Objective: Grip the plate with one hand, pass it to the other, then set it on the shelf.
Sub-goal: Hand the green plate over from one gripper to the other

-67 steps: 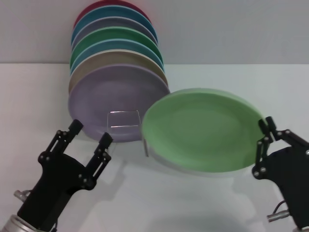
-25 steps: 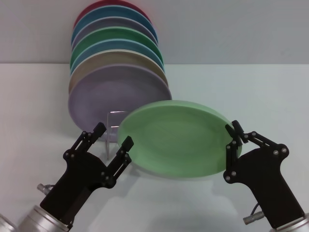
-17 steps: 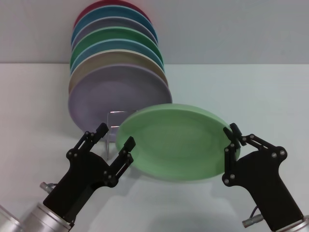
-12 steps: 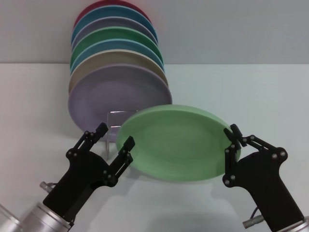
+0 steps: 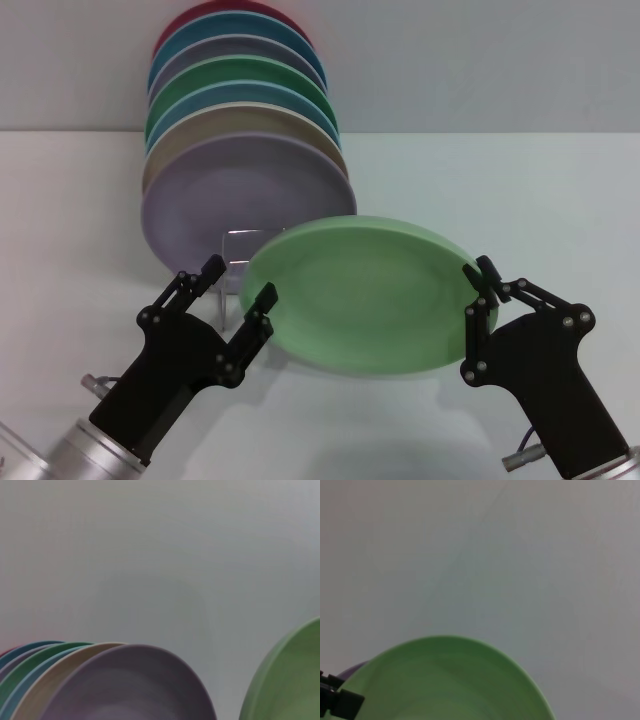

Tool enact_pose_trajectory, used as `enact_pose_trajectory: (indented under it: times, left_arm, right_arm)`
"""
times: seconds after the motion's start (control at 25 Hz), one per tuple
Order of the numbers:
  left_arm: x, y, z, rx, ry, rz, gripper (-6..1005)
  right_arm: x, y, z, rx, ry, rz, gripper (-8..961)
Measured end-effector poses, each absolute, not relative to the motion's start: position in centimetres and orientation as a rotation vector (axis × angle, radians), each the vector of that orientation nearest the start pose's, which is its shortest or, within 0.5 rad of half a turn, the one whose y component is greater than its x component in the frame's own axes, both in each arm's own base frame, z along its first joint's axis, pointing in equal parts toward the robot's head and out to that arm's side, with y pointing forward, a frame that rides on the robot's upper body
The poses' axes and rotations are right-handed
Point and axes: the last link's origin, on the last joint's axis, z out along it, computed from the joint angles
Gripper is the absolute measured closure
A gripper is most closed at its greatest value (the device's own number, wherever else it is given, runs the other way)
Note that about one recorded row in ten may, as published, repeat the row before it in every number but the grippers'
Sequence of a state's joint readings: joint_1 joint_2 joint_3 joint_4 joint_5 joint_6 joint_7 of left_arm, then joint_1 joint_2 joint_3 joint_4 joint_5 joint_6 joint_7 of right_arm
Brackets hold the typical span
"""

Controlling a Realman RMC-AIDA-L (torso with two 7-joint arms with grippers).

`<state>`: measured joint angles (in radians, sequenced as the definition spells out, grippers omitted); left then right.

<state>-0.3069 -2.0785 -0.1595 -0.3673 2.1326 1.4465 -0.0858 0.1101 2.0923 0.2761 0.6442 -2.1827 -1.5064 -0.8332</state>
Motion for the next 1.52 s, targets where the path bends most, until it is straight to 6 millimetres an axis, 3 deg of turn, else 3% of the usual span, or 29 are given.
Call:
enact_pose_trajectory:
  times: [0.24, 0.36, 0.56, 0.8, 1.52]
  left_arm:
    - [-26.48, 23.58, -8.83, -1.990, -0.362, -1.003, 314]
    - [-26.52, 23.60, -8.87, -1.992, -0.351, -0.991, 450]
    - [-26.58, 23.67, -8.96, -1.997, -0.352, -0.981, 480]
    - [-26.57, 23.66, -8.97, -1.997, -0.352, -0.981, 703]
    - [-26.17, 23.68, -9.34, -2.016, -0.311, -0.963, 850]
  right_arm:
    - [23.25, 19.36, -8.76, -1.676, -0.180, 0.595, 934]
    - [23.21, 19.27, -8.87, -1.682, -0.180, 0.597, 934]
    - [23.20, 19.22, -8.91, -1.685, -0.180, 0.597, 933]
    - [23.21, 19.21, -8.91, -1.685, -0.179, 0.597, 934]
    - [23.18, 19.45, -9.01, -1.692, -0.179, 0.593, 934]
